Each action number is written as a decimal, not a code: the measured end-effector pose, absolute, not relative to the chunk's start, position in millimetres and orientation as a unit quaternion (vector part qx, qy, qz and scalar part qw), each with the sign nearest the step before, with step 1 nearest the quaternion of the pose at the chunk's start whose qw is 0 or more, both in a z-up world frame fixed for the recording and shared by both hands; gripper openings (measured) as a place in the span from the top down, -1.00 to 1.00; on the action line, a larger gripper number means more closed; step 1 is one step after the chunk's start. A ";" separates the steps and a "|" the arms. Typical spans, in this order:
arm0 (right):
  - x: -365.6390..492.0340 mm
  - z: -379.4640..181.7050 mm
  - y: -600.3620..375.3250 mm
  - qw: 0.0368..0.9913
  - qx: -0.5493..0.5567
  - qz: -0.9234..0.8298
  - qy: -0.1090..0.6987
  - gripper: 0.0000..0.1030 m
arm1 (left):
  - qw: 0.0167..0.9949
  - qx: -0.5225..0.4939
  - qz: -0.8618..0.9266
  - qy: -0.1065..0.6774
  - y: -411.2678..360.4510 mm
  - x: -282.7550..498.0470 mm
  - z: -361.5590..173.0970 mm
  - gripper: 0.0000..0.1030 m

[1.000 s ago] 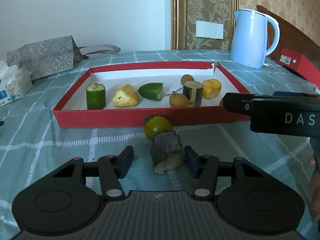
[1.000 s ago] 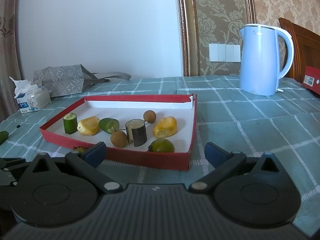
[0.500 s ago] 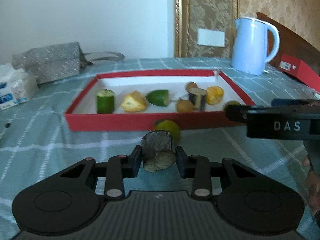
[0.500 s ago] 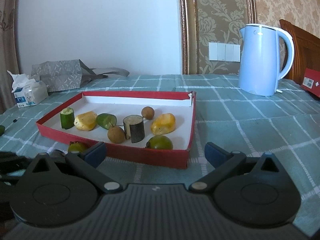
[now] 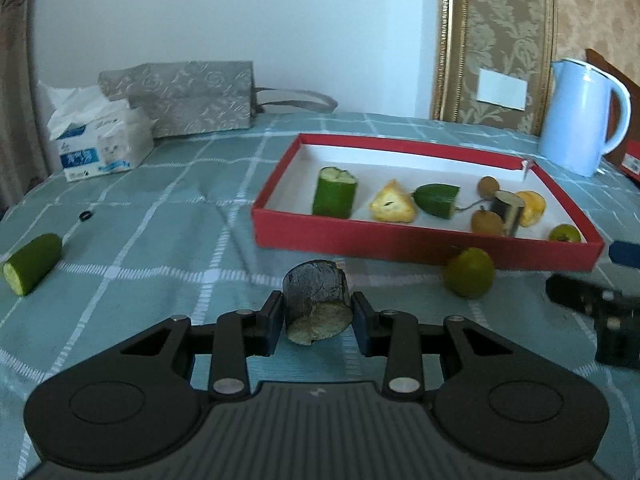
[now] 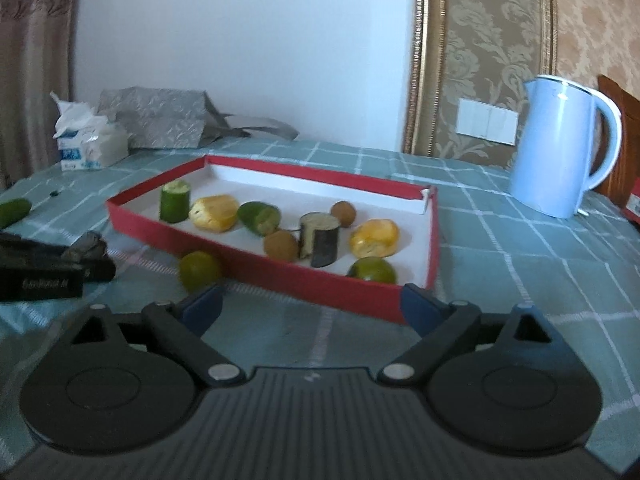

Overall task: Organize fruits
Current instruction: 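Hold the sugarcane chunk with the left gripper while the right grasps the green round fruit, then carry the sugarcane chunk with the left gripper into the red box and release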

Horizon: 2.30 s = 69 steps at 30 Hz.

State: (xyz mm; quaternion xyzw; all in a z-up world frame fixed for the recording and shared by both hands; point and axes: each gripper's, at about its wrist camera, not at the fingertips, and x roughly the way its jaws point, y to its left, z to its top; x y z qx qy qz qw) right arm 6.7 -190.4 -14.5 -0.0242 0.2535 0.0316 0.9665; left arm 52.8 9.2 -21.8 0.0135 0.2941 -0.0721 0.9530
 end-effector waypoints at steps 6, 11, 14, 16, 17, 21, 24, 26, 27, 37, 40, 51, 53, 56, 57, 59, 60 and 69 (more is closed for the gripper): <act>6.4 -14.7 -172.8 0.964 -0.024 0.054 0.258 -0.65 | 0.953 0.008 -0.063 0.296 13.4 55.8 -22.6 0.32; 13.1 -18.5 -152.3 0.960 -0.044 0.063 0.270 -0.43 | 0.953 -0.002 -0.059 0.297 18.1 56.9 -22.3 0.31; 20.5 -20.2 -144.9 0.956 -0.035 0.063 0.283 -0.38 | 0.953 -0.012 -0.057 0.297 21.7 56.5 -21.7 0.31; 24.6 -21.2 -142.0 0.955 -0.027 0.067 0.289 -0.37 | 0.953 -0.016 -0.054 0.298 23.6 56.4 -21.8 0.31; 26.2 -21.5 -141.3 0.955 -0.021 0.066 0.290 -0.37 | 0.953 -0.019 -0.054 0.299 24.3 56.8 -21.8 0.31; 32.1 -22.3 -138.2 0.954 -0.006 0.061 0.293 -0.38 | 0.952 -0.025 -0.056 0.299 26.6 56.8 -21.0 0.31; 37.1 -22.8 -136.0 0.954 0.003 0.051 0.294 -0.38 | 0.952 -0.032 -0.057 0.300 28.4 57.2 -20.6 0.31; 41.4 -23.4 -134.7 0.954 0.009 0.049 0.297 -0.38 | 0.952 -0.035 -0.057 0.300 29.0 57.1 -20.5 0.31; 43.0 -23.7 -134.0 0.953 0.012 0.047 0.299 -0.38 | 0.951 -0.036 -0.058 0.300 29.5 57.1 -20.3 0.31; 55.8 -26.2 -127.4 0.949 0.026 0.034 0.312 -0.38 | 0.951 -0.039 -0.059 0.302 29.5 57.3 -20.7 0.31; 60.1 -28.4 -127.2 0.946 0.033 0.032 0.321 -0.35 | 0.951 -0.039 -0.060 0.302 30.4 57.2 -20.4 0.31; 57.5 -27.9 -127.6 0.947 0.010 0.044 0.319 0.40 | 0.951 -0.037 -0.060 0.301 29.7 56.5 -20.5 0.31; 54.7 -27.6 -130.2 0.947 0.012 0.046 0.318 0.40 | 0.951 -0.039 -0.060 0.301 30.1 56.2 -20.5 0.32; 47.9 -27.1 -133.6 0.947 0.009 0.050 0.317 0.40 | 0.951 -0.038 -0.060 0.300 29.6 55.6 -20.6 0.31; 44.5 -26.6 -135.0 0.948 0.007 0.053 0.315 0.40 | 0.951 -0.037 -0.061 0.299 30.1 55.5 -20.7 0.32; 35.7 -24.4 -139.5 0.949 0.006 0.059 0.310 0.41 | 0.952 -0.036 -0.062 0.299 29.8 55.1 -20.5 0.32; 30.4 -23.4 -141.7 0.950 0.003 0.062 0.305 0.41 | 0.952 -0.036 -0.064 0.299 29.5 54.8 -20.6 0.32; -7.7 -18.0 -170.5 0.959 -0.006 0.059 0.275 0.41 | 0.953 -0.031 -0.072 0.292 26.6 53.4 -19.4 0.32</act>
